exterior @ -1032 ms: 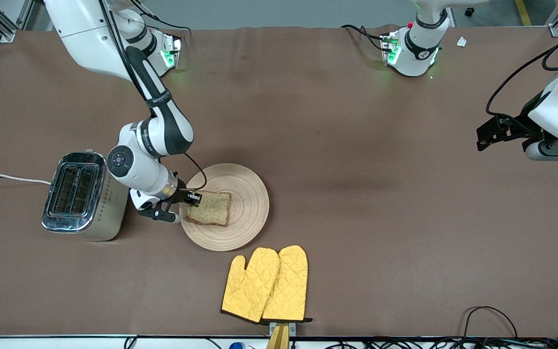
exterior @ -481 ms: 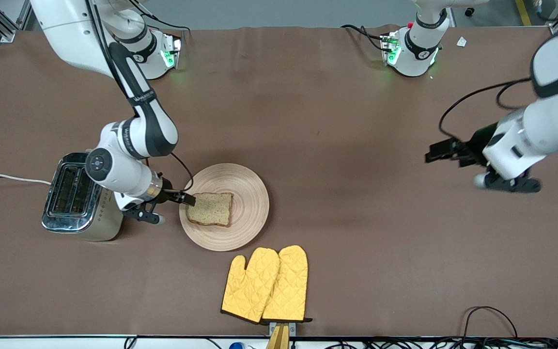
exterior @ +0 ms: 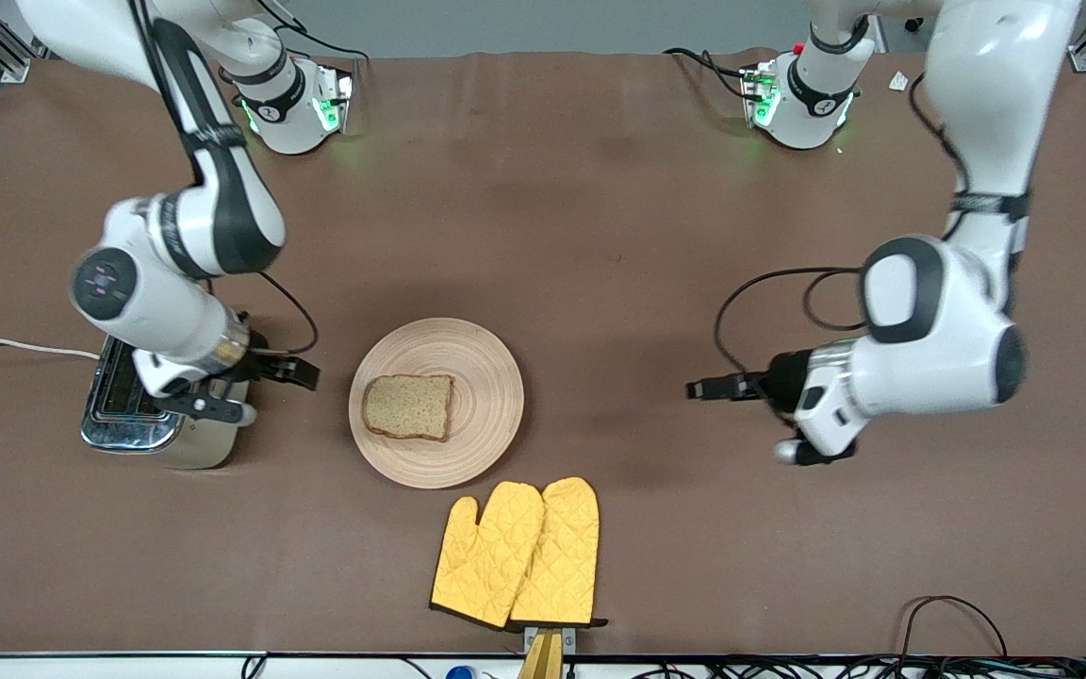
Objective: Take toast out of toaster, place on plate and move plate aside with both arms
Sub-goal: 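Release the bread and withdraw the right gripper while the left gripper reaches the plate, then grip the wooden plate rim with the left gripper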
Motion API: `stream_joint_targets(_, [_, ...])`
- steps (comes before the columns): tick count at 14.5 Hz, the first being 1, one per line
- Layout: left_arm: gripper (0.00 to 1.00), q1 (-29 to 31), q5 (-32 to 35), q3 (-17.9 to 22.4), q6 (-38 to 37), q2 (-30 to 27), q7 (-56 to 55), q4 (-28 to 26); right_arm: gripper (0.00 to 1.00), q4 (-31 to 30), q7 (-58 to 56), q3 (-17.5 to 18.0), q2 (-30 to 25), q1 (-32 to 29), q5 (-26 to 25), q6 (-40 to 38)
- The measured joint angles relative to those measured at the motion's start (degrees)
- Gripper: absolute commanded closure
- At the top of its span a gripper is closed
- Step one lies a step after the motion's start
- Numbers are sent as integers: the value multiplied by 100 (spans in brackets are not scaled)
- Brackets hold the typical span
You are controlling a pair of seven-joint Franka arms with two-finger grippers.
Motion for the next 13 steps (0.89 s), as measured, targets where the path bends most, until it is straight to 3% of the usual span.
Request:
stream_joint_targets(4, [0,-706,-695,-80,1132,769,49,22,0,183,-220,-222,-794,-112,-423,-891])
stream_joint_targets(7, [0,-1241,-1370,-197,1875,1227,405,58,0,244,-1051,-248,-1225,-583,-457,-1260])
stream_joint_targets(10, [0,-1486,-1996,-237,2026,1516,830,190,0,315,-1720,-262,-1510,-1055,-459,-1591])
stream_joint_targets(13, [0,-1551,-2436,-295,2135,1634,1162,292,0,741,-1838,-249,-1607,-1129,-553,-2238])
